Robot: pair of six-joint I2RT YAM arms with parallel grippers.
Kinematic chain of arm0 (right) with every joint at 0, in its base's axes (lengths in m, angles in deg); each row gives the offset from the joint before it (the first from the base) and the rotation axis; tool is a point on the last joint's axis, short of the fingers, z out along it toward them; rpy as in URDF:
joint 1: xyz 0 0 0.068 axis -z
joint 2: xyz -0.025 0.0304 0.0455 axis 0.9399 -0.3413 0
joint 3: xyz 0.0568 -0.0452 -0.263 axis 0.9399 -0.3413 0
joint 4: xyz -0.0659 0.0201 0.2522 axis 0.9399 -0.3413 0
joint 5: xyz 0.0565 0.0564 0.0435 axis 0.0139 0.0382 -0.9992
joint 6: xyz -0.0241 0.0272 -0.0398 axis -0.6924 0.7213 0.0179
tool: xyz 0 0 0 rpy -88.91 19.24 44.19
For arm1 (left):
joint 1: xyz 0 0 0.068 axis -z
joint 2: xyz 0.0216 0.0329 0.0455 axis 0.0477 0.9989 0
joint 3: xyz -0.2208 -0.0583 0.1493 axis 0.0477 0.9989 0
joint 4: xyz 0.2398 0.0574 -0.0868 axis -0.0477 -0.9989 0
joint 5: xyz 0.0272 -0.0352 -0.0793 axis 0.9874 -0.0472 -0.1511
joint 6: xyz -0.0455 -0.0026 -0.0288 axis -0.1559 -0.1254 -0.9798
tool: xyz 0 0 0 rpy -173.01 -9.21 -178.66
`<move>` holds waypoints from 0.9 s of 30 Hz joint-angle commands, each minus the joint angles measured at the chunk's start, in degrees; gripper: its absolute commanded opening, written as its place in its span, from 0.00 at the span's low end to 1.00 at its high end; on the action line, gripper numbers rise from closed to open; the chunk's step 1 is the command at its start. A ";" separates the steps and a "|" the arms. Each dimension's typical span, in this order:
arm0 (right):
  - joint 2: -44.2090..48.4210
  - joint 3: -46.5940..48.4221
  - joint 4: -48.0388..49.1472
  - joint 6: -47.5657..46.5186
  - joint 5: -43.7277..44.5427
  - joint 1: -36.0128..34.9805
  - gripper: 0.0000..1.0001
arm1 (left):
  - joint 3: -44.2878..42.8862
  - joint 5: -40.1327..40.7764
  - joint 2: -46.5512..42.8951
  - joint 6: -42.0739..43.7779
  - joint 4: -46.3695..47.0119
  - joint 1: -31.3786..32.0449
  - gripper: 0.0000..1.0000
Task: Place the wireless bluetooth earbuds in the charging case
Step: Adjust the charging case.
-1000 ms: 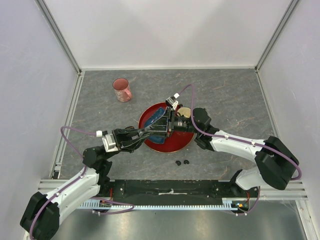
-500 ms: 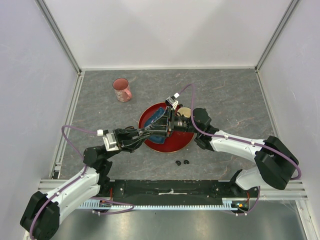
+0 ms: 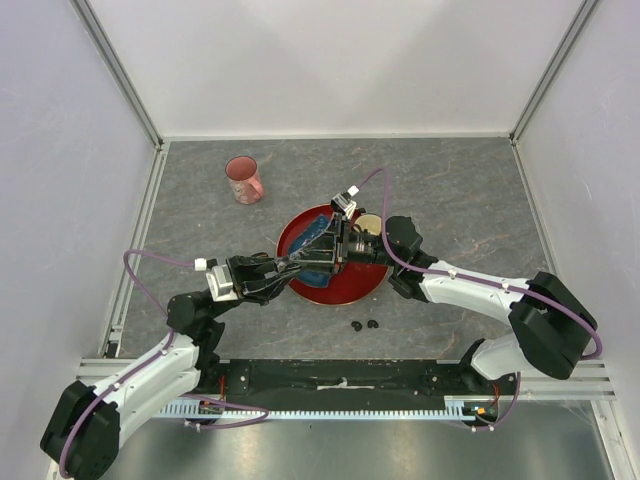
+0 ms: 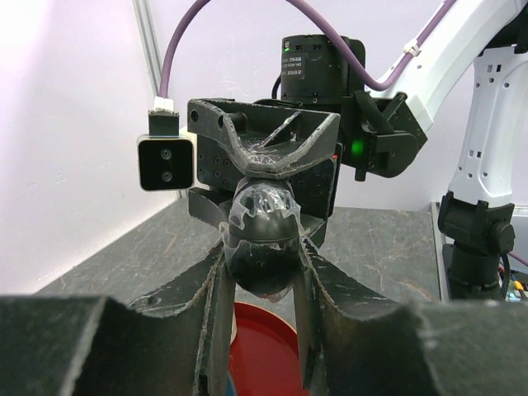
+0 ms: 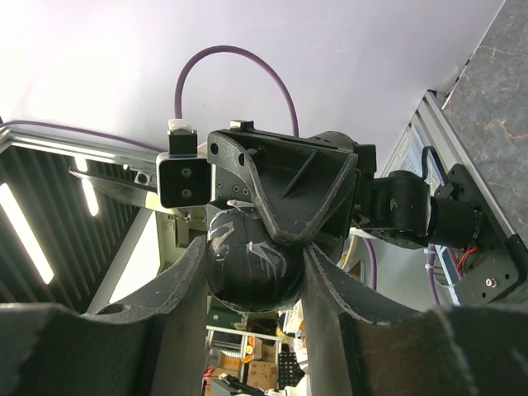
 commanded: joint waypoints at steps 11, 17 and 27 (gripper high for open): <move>0.00 -0.26 4.77 0.36 -0.98 -0.70 0.00 | -1.08 2.22 1.35 -1.31 2.77 -0.24 0.41; -0.18 -0.44 3.80 -0.34 -0.63 -0.70 0.00 | -1.08 2.49 1.53 -2.01 3.56 -0.24 0.41; -0.18 -0.44 1.60 -1.93 -0.10 -0.62 0.00 | -1.08 2.75 1.53 -2.71 4.27 -0.24 0.41</move>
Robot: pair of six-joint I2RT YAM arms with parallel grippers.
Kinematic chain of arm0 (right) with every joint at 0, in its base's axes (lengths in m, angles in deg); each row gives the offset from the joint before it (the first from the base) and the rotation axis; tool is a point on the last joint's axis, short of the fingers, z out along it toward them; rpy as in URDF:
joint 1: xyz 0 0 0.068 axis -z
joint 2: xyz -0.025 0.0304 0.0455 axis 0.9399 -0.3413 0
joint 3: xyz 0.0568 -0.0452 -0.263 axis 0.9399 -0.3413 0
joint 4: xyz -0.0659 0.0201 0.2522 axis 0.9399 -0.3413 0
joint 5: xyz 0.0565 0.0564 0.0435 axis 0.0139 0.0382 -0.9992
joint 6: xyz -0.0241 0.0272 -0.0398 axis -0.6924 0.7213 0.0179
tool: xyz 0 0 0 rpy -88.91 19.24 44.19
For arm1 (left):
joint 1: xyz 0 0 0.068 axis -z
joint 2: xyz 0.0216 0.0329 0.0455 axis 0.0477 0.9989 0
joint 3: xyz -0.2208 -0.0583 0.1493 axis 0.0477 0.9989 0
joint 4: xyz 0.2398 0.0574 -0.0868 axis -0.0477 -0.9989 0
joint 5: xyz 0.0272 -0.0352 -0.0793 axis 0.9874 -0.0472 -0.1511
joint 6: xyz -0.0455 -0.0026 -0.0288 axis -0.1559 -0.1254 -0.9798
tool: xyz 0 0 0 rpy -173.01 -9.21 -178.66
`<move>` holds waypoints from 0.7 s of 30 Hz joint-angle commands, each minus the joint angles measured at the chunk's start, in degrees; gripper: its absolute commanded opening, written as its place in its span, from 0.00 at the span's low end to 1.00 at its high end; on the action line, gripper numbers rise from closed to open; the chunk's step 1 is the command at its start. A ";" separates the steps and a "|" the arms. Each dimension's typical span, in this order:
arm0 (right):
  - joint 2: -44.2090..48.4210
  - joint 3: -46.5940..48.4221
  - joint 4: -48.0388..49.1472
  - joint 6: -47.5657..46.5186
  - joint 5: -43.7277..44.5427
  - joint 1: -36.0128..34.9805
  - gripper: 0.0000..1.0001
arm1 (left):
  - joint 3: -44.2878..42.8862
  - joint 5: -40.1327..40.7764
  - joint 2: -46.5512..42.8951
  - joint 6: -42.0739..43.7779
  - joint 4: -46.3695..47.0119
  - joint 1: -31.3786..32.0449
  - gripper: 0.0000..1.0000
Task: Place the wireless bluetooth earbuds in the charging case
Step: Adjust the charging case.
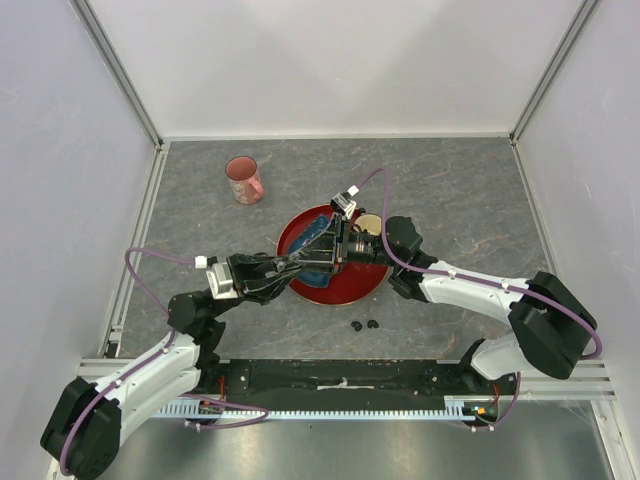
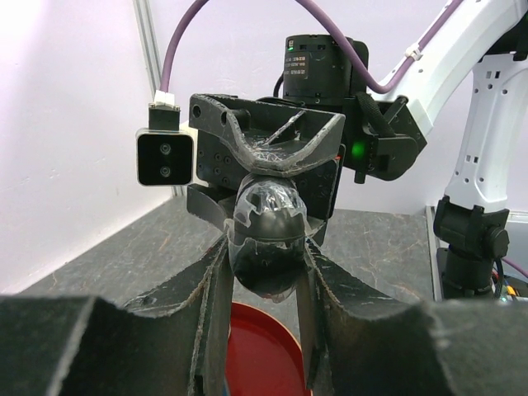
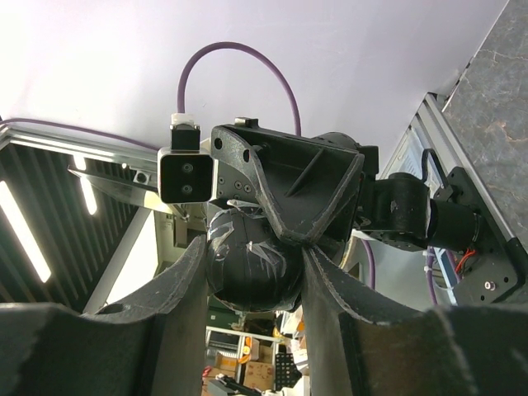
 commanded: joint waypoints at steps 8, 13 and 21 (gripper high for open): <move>0.28 -0.53 -0.22 -3.16 0.30 -0.59 0.00 | -1.08 3.23 0.54 -1.76 3.66 -0.24 0.41; 0.28 -0.79 -1.01 -3.60 0.65 -0.59 0.00 | -0.81 3.24 0.81 -1.32 4.63 -0.24 0.41; 0.20 -0.88 -0.39 -3.25 0.65 -0.59 0.00 | -0.38 2.88 0.46 -0.61 4.89 -0.24 0.33</move>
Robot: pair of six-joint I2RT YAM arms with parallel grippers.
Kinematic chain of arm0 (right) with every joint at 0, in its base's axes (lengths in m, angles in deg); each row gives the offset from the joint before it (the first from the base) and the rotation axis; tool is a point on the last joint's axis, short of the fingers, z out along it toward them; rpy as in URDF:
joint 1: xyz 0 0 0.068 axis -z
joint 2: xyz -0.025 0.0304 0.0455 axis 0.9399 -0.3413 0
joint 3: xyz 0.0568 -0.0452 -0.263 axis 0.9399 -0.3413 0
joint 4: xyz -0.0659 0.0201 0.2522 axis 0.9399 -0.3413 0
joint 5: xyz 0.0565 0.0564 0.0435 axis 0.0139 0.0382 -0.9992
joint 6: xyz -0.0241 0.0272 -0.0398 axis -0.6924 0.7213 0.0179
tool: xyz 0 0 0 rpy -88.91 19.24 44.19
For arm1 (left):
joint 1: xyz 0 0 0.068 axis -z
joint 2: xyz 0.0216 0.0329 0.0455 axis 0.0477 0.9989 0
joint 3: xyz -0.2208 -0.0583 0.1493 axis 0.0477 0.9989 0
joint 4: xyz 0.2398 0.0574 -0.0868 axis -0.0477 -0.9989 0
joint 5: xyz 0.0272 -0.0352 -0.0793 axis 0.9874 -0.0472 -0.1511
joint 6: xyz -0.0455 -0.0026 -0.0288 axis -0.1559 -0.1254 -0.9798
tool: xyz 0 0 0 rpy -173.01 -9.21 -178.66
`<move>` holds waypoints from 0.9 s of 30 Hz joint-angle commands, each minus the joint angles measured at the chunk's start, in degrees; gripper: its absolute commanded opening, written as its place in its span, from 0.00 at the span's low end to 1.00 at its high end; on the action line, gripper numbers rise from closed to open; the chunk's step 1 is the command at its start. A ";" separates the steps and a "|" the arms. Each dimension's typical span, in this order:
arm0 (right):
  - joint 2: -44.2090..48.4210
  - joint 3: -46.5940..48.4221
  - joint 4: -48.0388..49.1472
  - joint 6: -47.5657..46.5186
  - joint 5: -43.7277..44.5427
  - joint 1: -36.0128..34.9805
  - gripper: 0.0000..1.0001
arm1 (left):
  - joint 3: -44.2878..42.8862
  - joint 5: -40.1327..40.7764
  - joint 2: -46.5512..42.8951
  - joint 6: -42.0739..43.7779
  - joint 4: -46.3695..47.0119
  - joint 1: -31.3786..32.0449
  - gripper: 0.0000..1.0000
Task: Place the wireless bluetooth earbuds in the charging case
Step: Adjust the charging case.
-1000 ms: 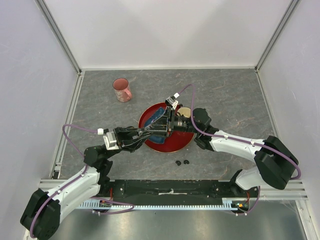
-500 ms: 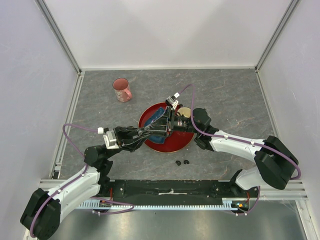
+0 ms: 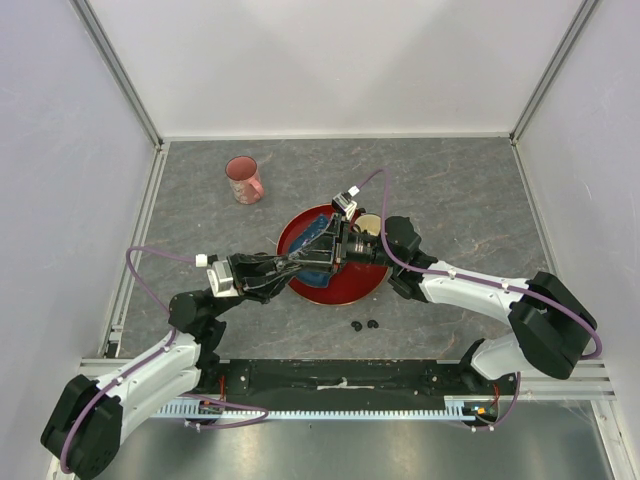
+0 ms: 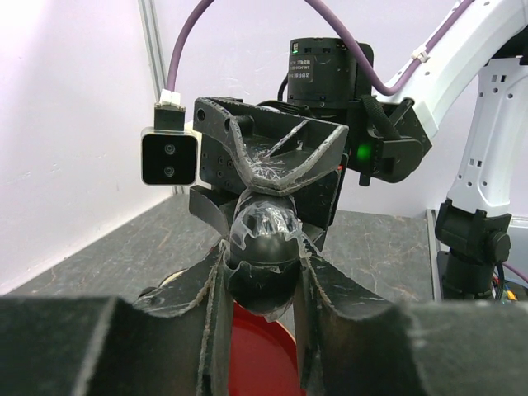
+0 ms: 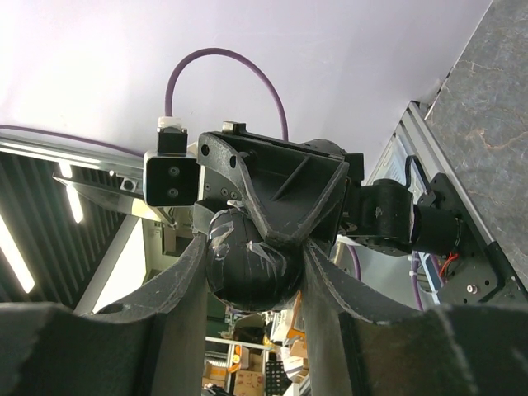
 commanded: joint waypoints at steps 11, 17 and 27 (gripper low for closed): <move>-0.86 -1.21 5.42 1.85 -1.36 -0.55 0.02 | -0.46 1.75 0.42 0.48 3.25 -0.24 0.02; 0.63 -1.74 5.78 -1.21 -0.23 -0.46 0.52 | 0.06 2.45 -0.55 2.06 1.58 -0.24 0.02; 15.13 10.65 -43.70 -37.93 17.79 -0.37 0.78 | -0.11 3.50 -2.40 3.21 -2.55 -0.24 0.02</move>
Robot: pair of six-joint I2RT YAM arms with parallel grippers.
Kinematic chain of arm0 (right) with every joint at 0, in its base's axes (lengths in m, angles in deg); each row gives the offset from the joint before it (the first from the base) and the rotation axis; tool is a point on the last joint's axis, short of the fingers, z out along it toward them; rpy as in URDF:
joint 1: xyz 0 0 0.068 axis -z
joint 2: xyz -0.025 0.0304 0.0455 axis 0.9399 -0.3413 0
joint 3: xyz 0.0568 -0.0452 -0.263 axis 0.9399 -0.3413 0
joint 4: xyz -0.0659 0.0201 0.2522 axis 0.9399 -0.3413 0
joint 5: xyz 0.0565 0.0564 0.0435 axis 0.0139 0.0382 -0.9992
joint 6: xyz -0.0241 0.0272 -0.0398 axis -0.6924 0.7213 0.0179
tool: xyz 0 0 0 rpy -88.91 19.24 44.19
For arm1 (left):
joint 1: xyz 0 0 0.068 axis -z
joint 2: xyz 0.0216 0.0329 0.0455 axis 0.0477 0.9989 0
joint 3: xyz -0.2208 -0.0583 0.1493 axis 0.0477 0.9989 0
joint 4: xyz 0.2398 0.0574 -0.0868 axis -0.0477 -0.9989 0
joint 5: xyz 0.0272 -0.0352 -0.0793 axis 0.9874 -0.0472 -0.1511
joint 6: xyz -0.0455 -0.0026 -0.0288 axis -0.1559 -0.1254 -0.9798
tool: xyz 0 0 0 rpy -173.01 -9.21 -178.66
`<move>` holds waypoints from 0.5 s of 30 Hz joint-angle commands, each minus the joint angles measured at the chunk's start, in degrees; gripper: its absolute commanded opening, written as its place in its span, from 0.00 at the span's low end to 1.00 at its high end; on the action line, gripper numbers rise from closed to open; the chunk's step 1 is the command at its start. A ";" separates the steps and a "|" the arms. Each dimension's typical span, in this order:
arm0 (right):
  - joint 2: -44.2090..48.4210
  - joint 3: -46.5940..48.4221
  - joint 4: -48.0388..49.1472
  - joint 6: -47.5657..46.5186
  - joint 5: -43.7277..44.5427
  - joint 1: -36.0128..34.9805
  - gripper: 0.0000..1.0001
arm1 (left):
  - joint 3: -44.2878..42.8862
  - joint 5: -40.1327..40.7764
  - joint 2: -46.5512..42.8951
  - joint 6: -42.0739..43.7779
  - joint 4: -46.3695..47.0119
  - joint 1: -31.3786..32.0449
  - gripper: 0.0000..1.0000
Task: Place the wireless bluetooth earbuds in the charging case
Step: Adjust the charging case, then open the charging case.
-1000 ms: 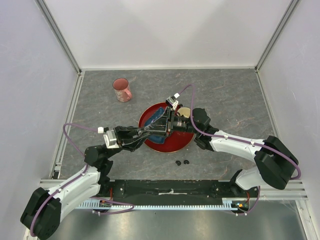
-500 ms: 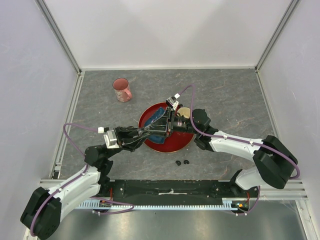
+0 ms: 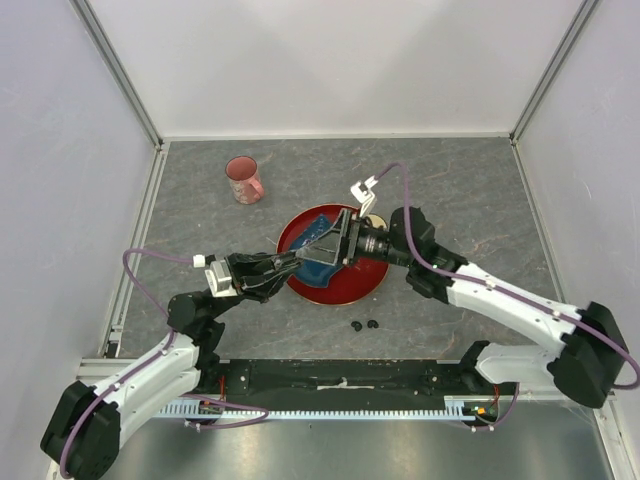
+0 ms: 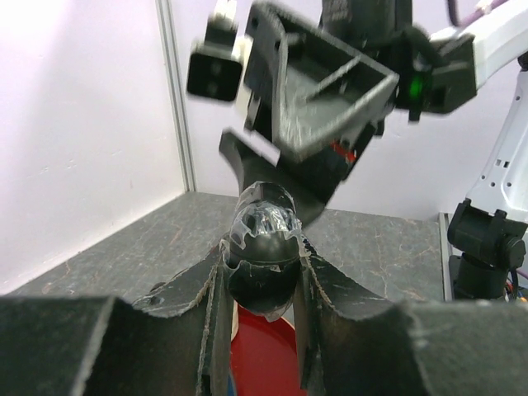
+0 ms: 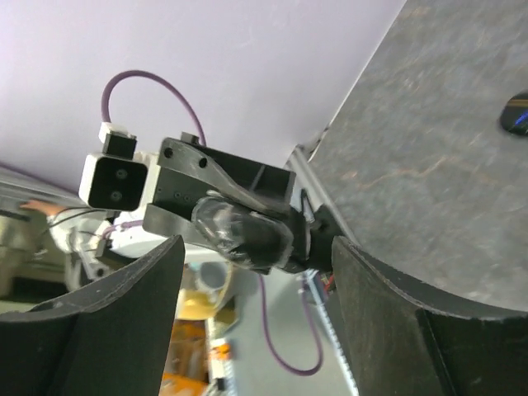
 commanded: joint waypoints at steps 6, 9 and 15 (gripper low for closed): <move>3.64 8.59 -22.95 -20.26 9.07 -1.31 0.76 | -1.30 0.75 1.13 2.02 0.51 -0.11 0.02; 2.93 9.29 -24.02 -20.79 10.74 -2.72 0.75 | -1.56 0.66 1.31 2.02 0.51 -0.11 0.02; 1.88 10.17 -24.64 -21.15 11.71 -3.43 0.73 | -2.00 -0.22 1.31 1.67 0.24 -0.11 0.02</move>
